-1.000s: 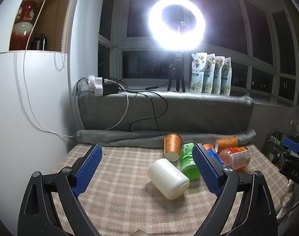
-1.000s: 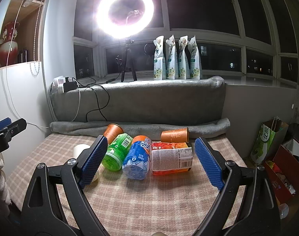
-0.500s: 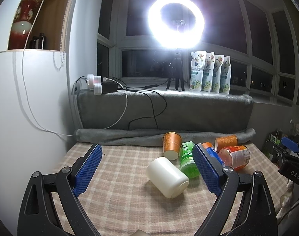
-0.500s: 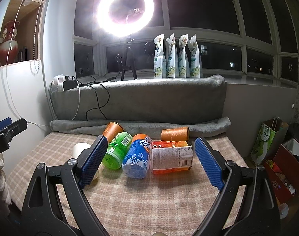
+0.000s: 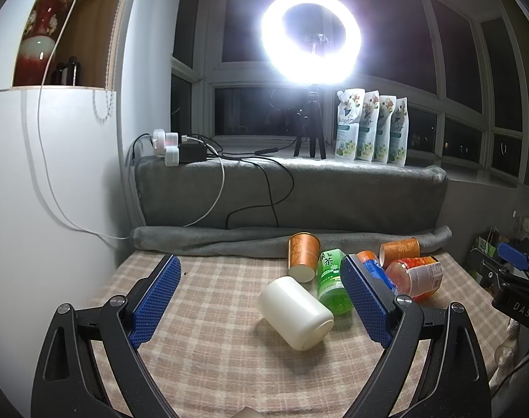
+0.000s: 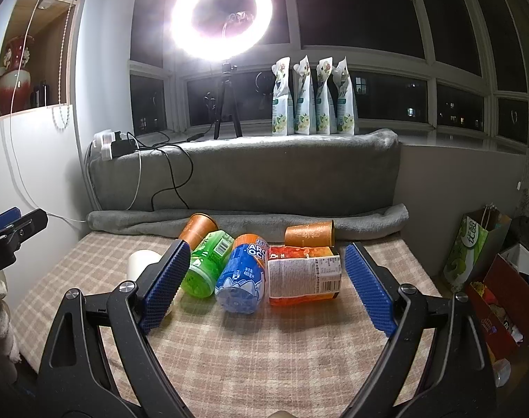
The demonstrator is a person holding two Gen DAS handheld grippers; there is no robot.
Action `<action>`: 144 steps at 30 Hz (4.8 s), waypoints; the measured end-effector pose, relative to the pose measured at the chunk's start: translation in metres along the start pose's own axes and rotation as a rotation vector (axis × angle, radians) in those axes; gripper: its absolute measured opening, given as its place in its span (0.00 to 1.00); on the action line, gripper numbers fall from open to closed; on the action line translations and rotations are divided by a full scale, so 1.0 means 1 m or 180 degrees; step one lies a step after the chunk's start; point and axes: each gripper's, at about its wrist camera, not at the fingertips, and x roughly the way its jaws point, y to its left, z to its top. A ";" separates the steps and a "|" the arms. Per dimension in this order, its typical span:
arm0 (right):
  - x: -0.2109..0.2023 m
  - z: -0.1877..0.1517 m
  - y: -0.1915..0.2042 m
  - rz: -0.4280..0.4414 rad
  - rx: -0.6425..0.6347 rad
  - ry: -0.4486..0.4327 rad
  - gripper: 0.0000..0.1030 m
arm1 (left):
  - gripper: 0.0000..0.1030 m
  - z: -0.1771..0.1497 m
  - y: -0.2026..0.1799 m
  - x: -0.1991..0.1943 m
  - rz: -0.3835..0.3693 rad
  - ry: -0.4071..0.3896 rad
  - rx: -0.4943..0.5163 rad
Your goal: Flip cup upright
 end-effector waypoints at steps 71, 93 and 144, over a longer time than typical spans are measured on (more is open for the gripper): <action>0.370 0.028 0.120 0.0914 0.0294 0.2813 0.82 | 0.90 -0.060 0.104 0.061 0.0327 0.0874 -0.0536; 0.363 0.034 0.131 0.0967 0.0130 0.2659 0.69 | 0.90 -0.052 0.114 0.054 0.0396 0.0817 -0.0561; 0.118 -0.042 -0.018 0.1596 0.0728 0.2433 0.80 | 0.90 -0.062 -0.025 0.088 -0.1520 0.2103 -0.0727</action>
